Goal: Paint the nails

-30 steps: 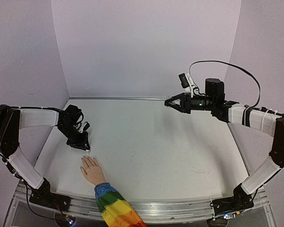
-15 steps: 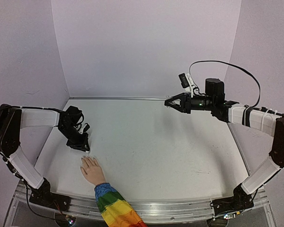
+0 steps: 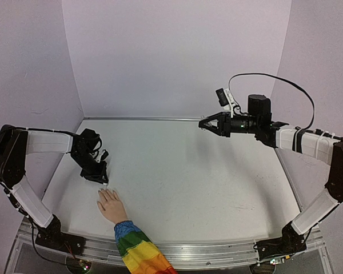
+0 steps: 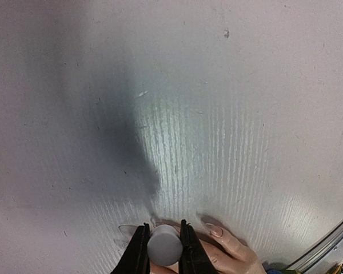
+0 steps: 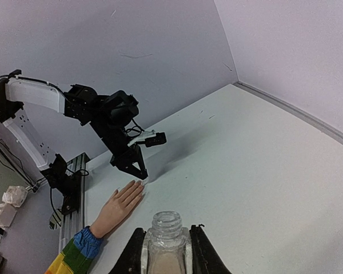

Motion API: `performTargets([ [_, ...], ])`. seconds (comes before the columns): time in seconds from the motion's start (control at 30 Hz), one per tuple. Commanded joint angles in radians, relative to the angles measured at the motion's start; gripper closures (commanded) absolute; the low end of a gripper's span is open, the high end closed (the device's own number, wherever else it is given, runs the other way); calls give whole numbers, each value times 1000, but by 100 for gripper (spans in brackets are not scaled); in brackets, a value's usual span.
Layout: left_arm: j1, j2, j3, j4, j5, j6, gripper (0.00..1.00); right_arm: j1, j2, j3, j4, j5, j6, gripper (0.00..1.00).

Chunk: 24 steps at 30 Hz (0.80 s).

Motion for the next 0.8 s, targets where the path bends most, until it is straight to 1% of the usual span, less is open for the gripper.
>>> performTargets([
  [0.0,0,12,28,0,-18,-2,100,-2,2,18,68,-35,9,100],
  [0.77,2,40,69,6,-37,25,100,-2,7,22,68,-32,14,100],
])
